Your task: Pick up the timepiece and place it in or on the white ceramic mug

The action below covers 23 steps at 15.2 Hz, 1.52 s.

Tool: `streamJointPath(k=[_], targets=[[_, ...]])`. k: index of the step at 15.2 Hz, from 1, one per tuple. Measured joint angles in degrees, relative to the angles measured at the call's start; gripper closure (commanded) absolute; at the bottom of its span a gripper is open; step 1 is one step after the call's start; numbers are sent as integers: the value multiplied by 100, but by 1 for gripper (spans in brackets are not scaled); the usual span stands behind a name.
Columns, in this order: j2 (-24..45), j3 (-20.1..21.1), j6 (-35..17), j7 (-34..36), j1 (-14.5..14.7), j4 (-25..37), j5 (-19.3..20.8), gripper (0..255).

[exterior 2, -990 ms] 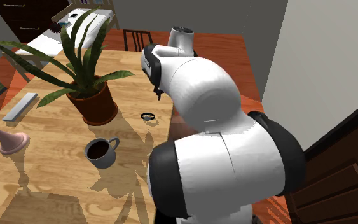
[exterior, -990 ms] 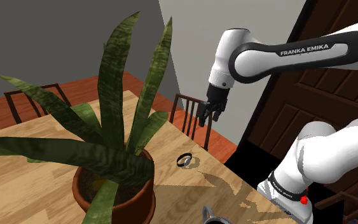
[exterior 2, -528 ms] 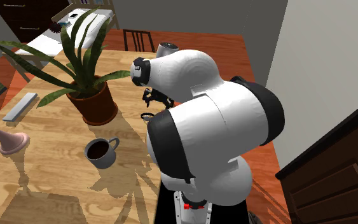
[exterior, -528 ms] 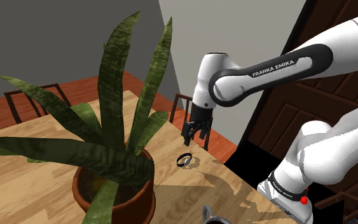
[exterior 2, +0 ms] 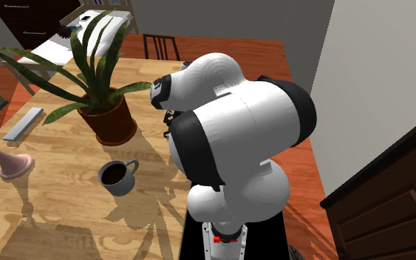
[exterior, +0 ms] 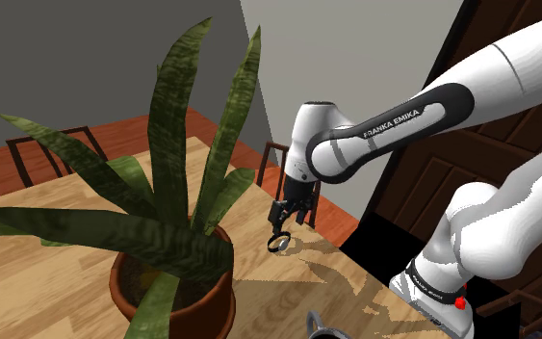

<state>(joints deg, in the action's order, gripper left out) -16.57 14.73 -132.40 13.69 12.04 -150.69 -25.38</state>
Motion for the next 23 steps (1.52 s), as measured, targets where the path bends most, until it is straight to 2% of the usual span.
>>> streamJointPath(k=[7, 8, 18, 23], targets=[[31, 12, -70, -12, 11, -35, -22, 0], [31, 12, -70, -12, 11, -35, -22, 255], [31, 12, -70, -12, 11, -35, -22, 255], [-212, -17, 303, 98, -11, 108, 60, 255]])
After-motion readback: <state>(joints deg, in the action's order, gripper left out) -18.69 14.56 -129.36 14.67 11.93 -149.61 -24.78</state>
